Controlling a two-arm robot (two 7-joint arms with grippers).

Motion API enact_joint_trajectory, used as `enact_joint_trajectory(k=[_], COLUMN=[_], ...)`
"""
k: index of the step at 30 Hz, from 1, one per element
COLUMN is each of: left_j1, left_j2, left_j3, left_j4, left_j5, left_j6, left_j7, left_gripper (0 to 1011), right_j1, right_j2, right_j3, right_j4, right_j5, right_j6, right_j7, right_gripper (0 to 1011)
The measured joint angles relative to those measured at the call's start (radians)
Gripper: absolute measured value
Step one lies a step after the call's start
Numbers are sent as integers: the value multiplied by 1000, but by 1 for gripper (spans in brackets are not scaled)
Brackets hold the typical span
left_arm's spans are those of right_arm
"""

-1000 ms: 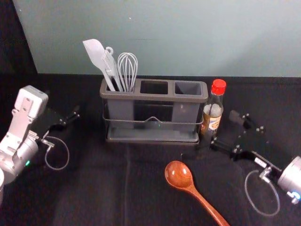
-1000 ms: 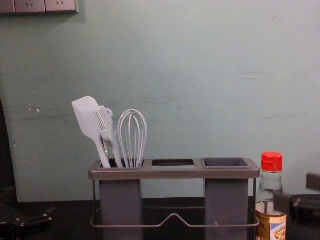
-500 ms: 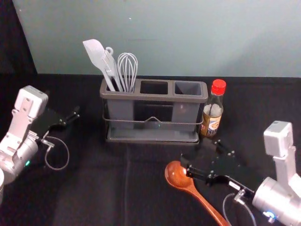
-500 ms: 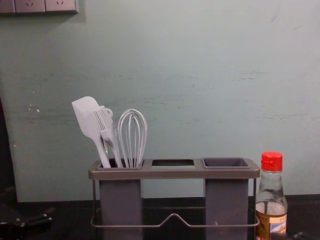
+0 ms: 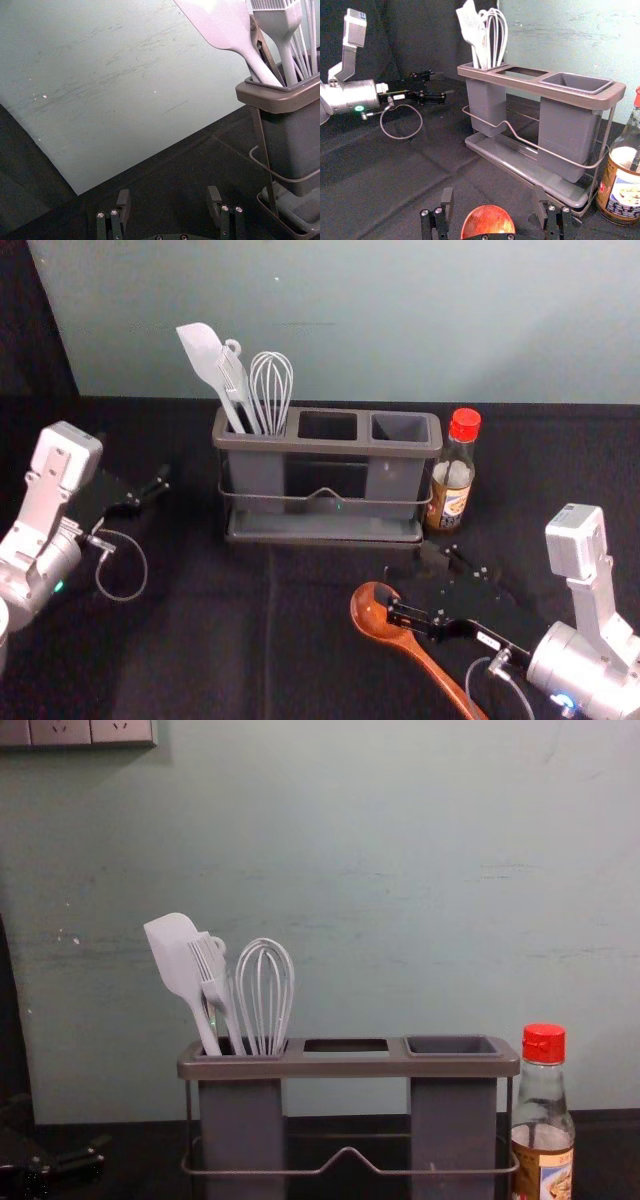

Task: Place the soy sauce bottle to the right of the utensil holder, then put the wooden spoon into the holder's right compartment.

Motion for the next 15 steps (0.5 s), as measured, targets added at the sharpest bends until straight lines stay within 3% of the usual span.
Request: enact_joint_trajectory(k=[10,14,15], left_j1=[0,0,0], left_j2=[0,0,0], left_j3=[0,0,0], left_j4=[0,0,0], left_j5=[0,0,0], left_j6=[0,0,0], left_j7=[0,0,0], left_gripper=[1005,1005,1005], right_j1=[2,18,25], right_j2=[1,11,15], right_j3=[0,-13,-23], right_j4=[-1,-17,-33], right_j5=[0,-19,-38], right_j6=[4,52,88], right_j7=[0,-12,-30], right_gripper=[1002,1000,1002])
